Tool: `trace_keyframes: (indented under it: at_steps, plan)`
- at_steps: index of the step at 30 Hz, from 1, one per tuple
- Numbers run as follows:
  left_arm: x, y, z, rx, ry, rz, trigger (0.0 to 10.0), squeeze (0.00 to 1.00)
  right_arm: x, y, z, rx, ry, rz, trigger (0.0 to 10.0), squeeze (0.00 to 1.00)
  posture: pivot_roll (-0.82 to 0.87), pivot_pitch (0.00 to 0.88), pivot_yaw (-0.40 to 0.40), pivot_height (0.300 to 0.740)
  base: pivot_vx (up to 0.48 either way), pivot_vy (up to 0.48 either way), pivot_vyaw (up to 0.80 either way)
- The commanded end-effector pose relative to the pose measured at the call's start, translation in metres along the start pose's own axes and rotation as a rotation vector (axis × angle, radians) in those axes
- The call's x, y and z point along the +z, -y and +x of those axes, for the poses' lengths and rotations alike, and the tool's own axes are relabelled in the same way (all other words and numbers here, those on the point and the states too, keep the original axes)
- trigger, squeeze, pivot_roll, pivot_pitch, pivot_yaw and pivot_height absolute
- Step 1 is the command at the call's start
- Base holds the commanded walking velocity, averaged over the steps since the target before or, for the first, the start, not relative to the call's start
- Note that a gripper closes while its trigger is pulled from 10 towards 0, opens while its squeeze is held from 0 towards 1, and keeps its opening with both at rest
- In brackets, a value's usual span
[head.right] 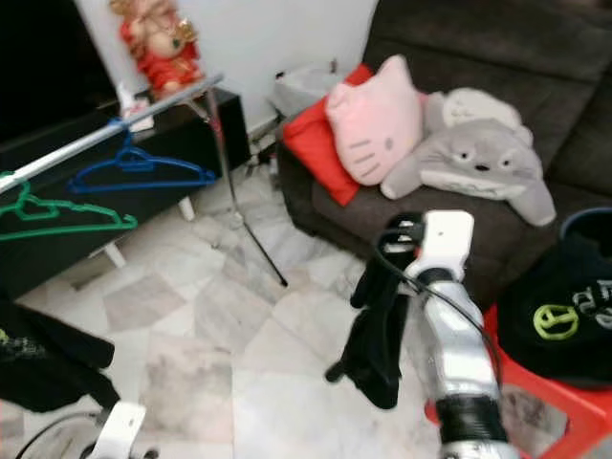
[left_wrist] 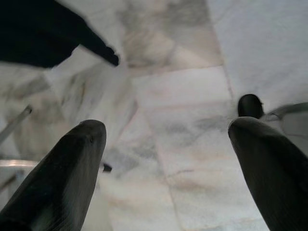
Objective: Hang hanger
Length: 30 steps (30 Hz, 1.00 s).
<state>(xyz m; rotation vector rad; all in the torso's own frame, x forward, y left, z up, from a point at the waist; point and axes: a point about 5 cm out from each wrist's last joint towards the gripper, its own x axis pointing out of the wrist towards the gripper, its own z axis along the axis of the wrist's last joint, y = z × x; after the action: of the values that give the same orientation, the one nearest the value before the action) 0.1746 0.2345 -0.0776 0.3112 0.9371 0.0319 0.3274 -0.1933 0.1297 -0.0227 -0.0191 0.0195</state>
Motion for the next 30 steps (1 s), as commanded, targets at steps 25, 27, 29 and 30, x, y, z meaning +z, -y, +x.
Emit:
trace_keyframes:
  at_steps: [25, 27, 29, 30]
  plan:
    - [-0.0125, 0.0028, -0.0028, 0.004, -0.034, -0.031, 10.0, 0.00, -0.0038, 0.0121, -0.0082, -0.007, -0.011, -0.034, 10.0, 0.00, -0.07, 0.000, 0.017, 0.740, 0.000, 0.000, 0.80]
    - [-0.0131, 0.0028, -0.0030, 0.002, -0.034, -0.033, 10.0, 0.00, -0.0030, 0.0114, -0.0075, -0.002, -0.010, -0.036, 10.0, 0.00, -0.07, 0.000, 0.016, 0.740, 0.000, 0.000, 0.80]
    - [-0.0133, 0.0030, -0.0031, -0.003, -0.034, -0.032, 10.0, 0.00, -0.0025, 0.0114, -0.0074, -0.001, -0.009, -0.036, 10.0, 0.00, -0.08, 0.000, 0.019, 0.740, 0.000, 0.000, 0.40]
    - [-0.0135, 0.0032, -0.0031, -0.007, -0.037, -0.031, 10.0, 0.00, -0.0020, 0.0120, -0.0072, -0.006, -0.006, -0.026, 10.0, 0.00, -0.08, 0.000, 0.019, 0.740, 0.000, 0.000, 0.00]
